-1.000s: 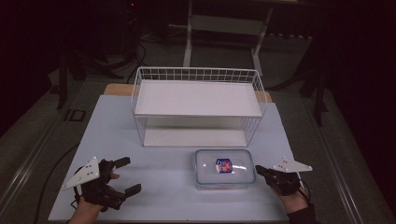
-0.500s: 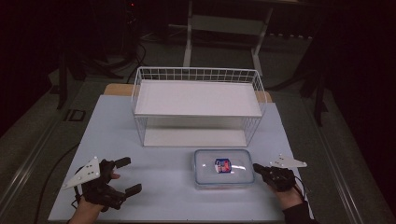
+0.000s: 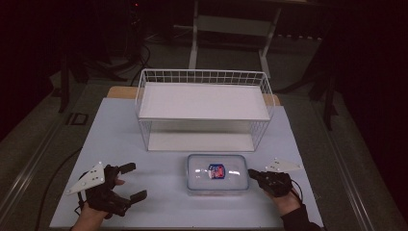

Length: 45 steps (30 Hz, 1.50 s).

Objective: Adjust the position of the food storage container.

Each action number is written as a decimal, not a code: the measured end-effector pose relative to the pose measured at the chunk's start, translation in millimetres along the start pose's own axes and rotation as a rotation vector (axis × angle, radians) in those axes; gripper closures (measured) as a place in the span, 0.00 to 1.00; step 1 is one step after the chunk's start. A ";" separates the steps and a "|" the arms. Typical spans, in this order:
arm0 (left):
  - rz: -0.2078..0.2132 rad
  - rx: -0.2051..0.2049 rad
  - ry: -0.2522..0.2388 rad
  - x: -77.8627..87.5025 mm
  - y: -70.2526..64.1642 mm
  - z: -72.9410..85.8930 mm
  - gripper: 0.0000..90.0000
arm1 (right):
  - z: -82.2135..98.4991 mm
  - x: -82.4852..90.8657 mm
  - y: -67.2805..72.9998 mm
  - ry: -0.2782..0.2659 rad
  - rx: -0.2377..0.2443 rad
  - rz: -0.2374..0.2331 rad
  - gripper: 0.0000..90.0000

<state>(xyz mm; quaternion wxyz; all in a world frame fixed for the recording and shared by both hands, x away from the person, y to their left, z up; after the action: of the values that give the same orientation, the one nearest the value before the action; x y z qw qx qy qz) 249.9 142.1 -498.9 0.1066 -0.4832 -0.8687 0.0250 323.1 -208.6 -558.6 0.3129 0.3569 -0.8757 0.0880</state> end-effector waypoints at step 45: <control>-0.020 0.081 0.121 -18.2 -1.7 12.9 0.00 | -49.5 10.6 44.6 -0.196 0.063 -0.080 0.22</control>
<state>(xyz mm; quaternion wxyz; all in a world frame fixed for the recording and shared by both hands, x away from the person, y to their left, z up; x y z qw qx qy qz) 255.0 126.6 -514.2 0.1786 -0.4702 -0.8638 0.0297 311.0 -163.3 -510.0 0.2175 0.4082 -0.8840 0.0673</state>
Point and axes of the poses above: each handheld gripper's, and its own axes: x roughly backward along the jaws, z roughly out of its underside, y roughly to its left, the point moved 10 cm from there along -x, roughly forward along the jaws, and after that the axes turned 3 degrees about -x, right-handed, at the moved point
